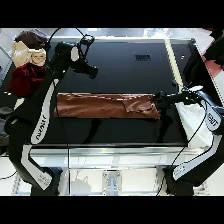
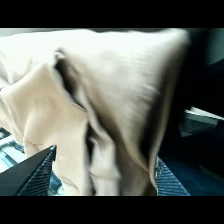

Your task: Fold the shirts.

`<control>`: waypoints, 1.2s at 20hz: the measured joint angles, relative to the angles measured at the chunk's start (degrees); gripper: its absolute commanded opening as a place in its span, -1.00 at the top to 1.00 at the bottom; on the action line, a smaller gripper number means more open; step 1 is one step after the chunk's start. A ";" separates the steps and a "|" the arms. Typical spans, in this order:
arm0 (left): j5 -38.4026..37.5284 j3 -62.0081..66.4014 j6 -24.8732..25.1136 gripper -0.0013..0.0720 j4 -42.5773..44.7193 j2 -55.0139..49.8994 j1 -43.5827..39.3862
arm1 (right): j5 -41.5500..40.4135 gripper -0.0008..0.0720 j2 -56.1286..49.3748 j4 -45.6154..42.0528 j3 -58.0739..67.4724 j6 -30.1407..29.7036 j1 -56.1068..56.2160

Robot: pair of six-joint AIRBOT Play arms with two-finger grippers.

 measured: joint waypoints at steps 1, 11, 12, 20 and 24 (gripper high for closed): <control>-0.20 -0.09 0.00 -0.99 -0.11 -0.35 0.00 | -0.35 -0.23 -0.07 -0.28 0.00 -0.07 1.25; -2.32 -5.88 1.09 0.94 -8.26 -6.62 -0.17 | 9.53 0.94 1.77 1.11 11.19 2.01 9.73; -2.40 -6.36 1.84 0.94 -10.84 -7.41 -0.31 | 10.69 0.94 2.40 1.51 13.33 3.04 10.45; -2.58 -7.48 4.76 0.94 -20.57 -13.00 -1.20 | 13.77 0.94 4.76 2.01 33.53 10.60 18.62; -2.58 -7.54 5.90 0.94 -23.67 -13.22 -0.70 | 13.55 0.94 4.85 -1.31 38.60 13.73 24.39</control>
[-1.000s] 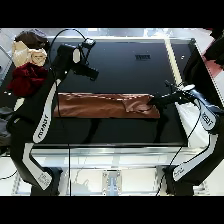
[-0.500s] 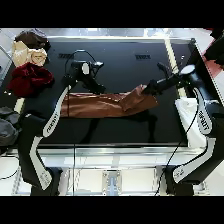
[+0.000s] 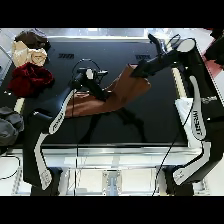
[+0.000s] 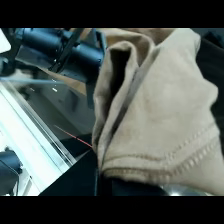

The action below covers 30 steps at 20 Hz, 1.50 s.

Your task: Fold the shirts.

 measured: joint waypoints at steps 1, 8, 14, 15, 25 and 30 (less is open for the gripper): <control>-0.07 0.00 0.31 0.94 -0.28 0.55 0.57 | -0.35 0.94 0.00 -0.68 0.59 0.66 1.64; -1.44 0.00 1.42 0.94 11.72 11.91 11.76 | -12.04 0.96 -0.96 -1.46 1.88 3.08 14.99; -1.70 0.00 1.60 0.94 13.40 21.81 25.38 | -34.62 0.73 -9.42 2.10 1.99 3.72 29.59; -1.84 0.00 1.60 0.94 12.44 22.69 26.95 | -38.99 -0.07 -11.30 3.85 1.99 3.76 31.85; -3.15 0.00 1.64 0.94 9.90 24.61 31.32 | -49.42 -0.51 -14.27 4.22 4.04 2.97 33.22; -3.28 0.00 1.64 0.94 9.86 24.61 31.45 | -34.73 -0.53 -14.23 -12.87 2.05 14.73 19.89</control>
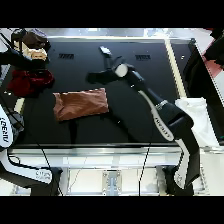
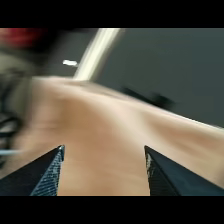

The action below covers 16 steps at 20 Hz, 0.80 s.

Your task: Fold the shirts.

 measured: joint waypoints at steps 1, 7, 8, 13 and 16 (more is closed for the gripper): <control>0.00 0.00 0.00 0.94 -0.02 0.00 0.00 | 2.60 -0.53 -0.83 -0.13 -0.77 2.25 -2.75; 0.33 0.00 0.00 0.94 -0.04 -0.04 0.00 | 16.31 -0.76 -9.38 16.15 -2.47 0.24 -10.80; 0.33 0.00 0.00 0.94 -0.07 -0.04 0.00 | 17.33 -0.76 -10.40 17.92 -2.58 -0.33 -10.88; 0.35 0.00 0.00 0.94 -0.26 -0.04 0.00 | 17.20 -0.71 -13.81 25.81 -2.69 -3.28 -7.21; 0.33 0.00 0.00 0.94 -1.07 -0.04 -0.02 | 14.71 0.19 -14.73 28.44 -2.69 -4.28 -3.50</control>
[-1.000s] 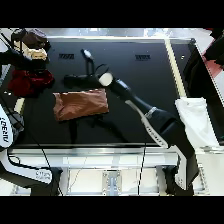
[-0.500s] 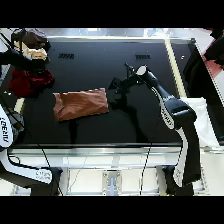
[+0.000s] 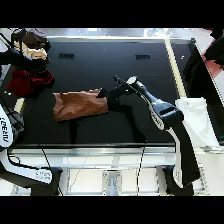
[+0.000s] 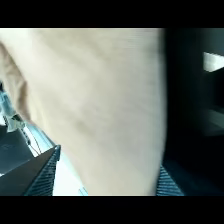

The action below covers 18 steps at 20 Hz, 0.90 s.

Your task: Fold the shirts.

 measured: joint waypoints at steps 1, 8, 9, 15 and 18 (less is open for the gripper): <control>0.00 0.00 0.00 0.94 -0.20 0.00 0.00 | -0.26 0.91 -0.15 0.81 0.17 -0.61 1.16; -0.15 0.00 0.22 0.94 -0.59 0.00 0.00 | 3.39 0.94 3.54 -2.71 5.53 -3.02 0.44; -0.17 0.00 0.31 0.94 -0.61 0.00 0.00 | 4.37 0.94 5.38 -6.67 5.79 -2.47 -1.18; -0.20 0.00 0.61 0.94 -0.63 0.00 0.00 | 10.25 0.95 20.37 -34.34 4.26 1.79 -16.87; -0.20 0.00 0.61 0.94 -0.63 0.00 0.00 | 13.73 0.94 26.82 -42.03 2.62 2.45 -27.71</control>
